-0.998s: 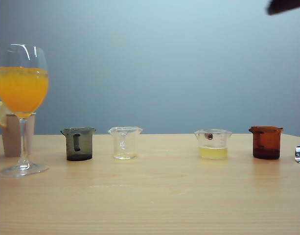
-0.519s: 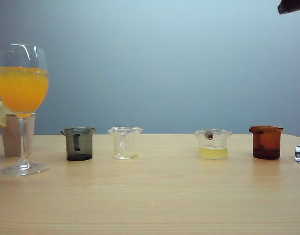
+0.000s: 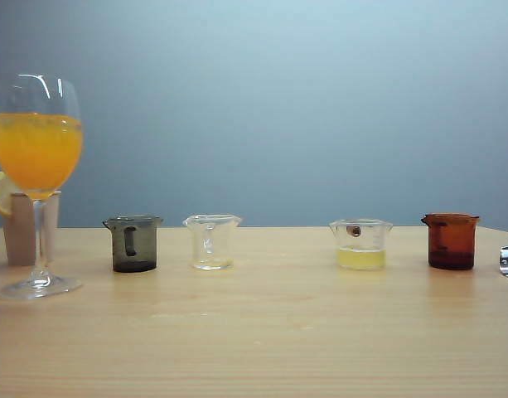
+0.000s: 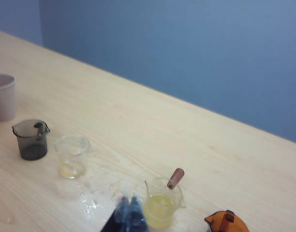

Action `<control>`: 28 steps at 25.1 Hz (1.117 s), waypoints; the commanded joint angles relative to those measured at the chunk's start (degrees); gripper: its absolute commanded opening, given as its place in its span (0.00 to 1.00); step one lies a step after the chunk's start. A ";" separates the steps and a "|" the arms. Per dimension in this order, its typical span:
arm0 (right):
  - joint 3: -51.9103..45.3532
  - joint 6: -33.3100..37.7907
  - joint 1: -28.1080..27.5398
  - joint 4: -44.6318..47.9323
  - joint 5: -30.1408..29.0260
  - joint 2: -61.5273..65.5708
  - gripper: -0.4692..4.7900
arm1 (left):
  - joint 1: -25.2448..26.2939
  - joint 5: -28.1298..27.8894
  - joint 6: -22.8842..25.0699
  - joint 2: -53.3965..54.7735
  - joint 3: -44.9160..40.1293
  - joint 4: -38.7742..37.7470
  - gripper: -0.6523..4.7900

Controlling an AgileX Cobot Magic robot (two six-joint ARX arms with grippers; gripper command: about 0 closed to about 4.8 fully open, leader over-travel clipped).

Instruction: Pick up the second measuring cup from the left, pour the orange juice inside into the goblet, and finally put the measuring cup back in its original place.

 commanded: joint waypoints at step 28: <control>-27.15 6.95 -25.81 -0.55 -6.34 -29.46 0.09 | 0.09 0.02 0.24 -0.02 0.22 0.57 0.11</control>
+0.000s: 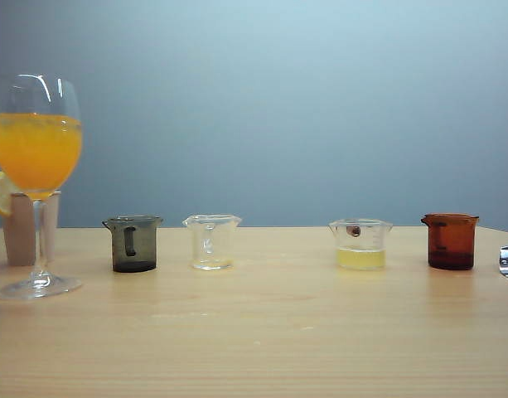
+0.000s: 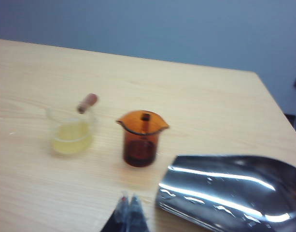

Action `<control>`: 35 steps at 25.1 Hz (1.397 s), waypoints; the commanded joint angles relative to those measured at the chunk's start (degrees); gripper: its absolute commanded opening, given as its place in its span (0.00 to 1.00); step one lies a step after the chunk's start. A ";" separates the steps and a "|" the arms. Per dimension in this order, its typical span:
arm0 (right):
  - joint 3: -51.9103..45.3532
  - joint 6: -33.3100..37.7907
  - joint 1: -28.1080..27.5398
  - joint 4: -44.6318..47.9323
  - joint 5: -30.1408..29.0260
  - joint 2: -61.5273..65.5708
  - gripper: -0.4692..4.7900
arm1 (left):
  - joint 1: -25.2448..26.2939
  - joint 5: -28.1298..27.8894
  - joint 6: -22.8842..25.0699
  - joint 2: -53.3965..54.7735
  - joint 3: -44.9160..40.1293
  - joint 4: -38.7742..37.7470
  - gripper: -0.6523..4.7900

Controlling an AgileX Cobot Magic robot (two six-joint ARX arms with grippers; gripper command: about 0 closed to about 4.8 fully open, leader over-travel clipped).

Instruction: Pick up the second measuring cup from the left, pour the orange juice inside into the goblet, and finally put the measuring cup back in its original place.

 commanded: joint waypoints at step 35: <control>-2.38 9.92 -11.52 11.39 -3.56 -0.48 0.09 | 0.09 0.02 0.22 0.00 0.22 0.57 0.11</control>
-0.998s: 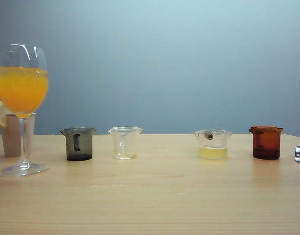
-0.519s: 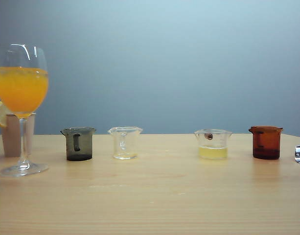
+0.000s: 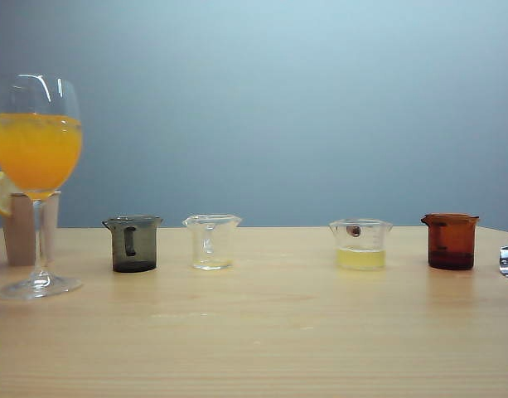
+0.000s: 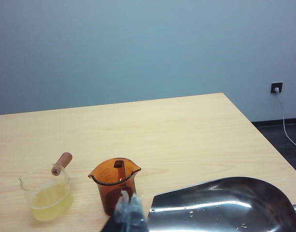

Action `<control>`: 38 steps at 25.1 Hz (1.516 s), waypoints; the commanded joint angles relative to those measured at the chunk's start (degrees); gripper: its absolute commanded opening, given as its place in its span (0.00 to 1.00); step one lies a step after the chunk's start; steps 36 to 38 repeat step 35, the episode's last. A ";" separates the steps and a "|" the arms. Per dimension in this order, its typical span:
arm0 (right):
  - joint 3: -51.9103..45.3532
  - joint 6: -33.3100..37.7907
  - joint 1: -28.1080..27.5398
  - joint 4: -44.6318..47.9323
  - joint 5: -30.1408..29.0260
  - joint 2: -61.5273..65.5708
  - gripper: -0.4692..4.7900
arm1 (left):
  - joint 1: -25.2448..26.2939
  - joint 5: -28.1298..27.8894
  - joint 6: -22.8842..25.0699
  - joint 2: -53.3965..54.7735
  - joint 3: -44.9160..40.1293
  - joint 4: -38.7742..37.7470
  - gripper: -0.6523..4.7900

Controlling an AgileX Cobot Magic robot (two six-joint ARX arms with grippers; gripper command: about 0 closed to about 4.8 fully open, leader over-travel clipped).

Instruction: Pick up the second measuring cup from the left, pour the orange juice inside into the goblet, and finally put the measuring cup back in its original place.

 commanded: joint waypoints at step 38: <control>-0.22 0.15 -0.04 0.72 0.31 0.04 0.09 | 4.68 6.03 7.76 0.02 0.22 3.04 0.11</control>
